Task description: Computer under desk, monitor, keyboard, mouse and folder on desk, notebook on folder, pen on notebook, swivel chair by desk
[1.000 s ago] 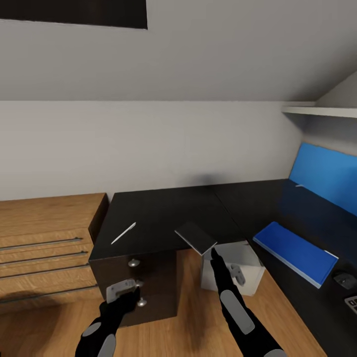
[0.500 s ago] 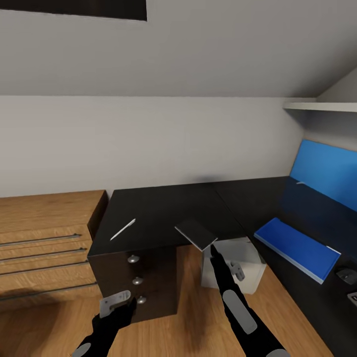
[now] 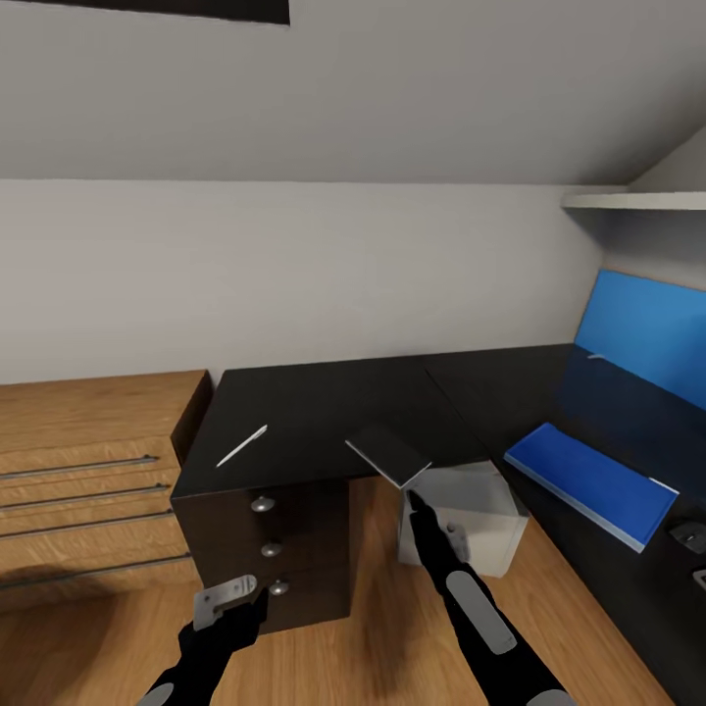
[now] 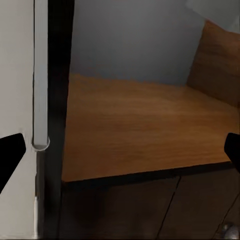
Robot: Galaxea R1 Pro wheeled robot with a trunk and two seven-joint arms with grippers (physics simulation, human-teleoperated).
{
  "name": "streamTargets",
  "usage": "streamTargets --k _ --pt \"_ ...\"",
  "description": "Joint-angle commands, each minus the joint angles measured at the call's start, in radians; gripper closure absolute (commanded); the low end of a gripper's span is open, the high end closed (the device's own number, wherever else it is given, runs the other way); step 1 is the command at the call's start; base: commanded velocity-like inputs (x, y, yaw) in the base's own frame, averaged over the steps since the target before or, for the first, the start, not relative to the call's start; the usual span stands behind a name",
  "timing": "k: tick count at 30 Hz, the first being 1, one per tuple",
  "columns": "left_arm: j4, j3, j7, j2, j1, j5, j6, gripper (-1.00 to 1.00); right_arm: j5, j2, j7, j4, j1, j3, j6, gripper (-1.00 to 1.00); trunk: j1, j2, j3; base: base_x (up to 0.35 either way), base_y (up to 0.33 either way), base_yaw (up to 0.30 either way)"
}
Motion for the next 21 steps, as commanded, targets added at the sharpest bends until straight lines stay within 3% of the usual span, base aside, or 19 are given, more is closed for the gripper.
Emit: streamTargets --k 1,21 --pt "-0.002 -0.001 0.008 0.0 0.0 0.01 0.003 -1.0 -0.014 0.0 0.0 -0.001 -0.001 0.004 -0.003 -1.0 0.0 0.0 -0.001 0.0 0.0 0.0" --pt "0.011 -0.001 0.008 0.0 0.0 0.007 0.003 -1.0 -0.029 0.006 0.006 -0.064 0.0 0.014 0.02 -1.0 0.0 0.0 -0.001 0.0 0.0 0.0"
